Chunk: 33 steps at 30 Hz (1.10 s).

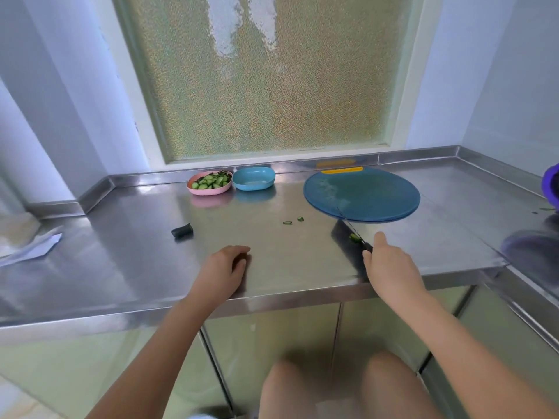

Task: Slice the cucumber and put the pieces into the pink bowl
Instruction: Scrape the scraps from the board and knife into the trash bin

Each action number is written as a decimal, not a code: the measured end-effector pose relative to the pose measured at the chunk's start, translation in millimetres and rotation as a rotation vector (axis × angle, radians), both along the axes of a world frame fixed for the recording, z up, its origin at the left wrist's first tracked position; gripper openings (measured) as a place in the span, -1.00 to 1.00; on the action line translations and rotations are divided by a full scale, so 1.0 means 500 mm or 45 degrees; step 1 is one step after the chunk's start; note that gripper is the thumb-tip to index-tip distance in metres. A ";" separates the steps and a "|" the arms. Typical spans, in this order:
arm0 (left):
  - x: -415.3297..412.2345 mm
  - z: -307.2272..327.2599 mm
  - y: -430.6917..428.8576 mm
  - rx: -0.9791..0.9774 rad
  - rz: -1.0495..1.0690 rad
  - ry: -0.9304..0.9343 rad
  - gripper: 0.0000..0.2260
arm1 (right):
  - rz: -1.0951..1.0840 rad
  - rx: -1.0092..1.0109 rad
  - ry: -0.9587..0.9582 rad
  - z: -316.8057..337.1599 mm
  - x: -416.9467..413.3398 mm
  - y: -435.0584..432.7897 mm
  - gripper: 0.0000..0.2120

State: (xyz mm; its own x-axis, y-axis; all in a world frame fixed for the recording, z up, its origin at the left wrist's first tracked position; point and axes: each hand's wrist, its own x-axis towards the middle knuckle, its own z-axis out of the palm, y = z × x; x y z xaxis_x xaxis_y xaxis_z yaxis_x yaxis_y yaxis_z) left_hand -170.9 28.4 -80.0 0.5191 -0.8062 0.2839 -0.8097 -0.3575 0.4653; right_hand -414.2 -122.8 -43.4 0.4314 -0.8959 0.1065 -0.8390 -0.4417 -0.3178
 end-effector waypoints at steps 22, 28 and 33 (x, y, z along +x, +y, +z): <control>0.160 0.020 0.096 -0.117 0.638 0.133 -0.65 | 0.348 -0.188 -0.017 0.035 0.168 -0.027 -0.87; 0.237 0.033 0.040 0.145 0.553 0.199 -0.54 | 0.311 -0.210 0.127 0.009 0.181 -0.057 -0.83; 0.234 0.039 -0.009 0.085 0.471 0.200 -0.69 | 0.307 -0.174 0.121 -0.004 0.196 -0.036 -0.77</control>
State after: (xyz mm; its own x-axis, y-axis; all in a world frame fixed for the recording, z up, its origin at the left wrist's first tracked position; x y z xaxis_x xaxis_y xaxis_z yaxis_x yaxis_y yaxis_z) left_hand -54.1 23.9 -60.7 0.8106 -0.5708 0.1312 -0.5415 -0.6450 0.5392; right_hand -316.2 -140.9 -45.5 0.6437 -0.7466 0.1680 -0.7278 -0.6651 -0.1672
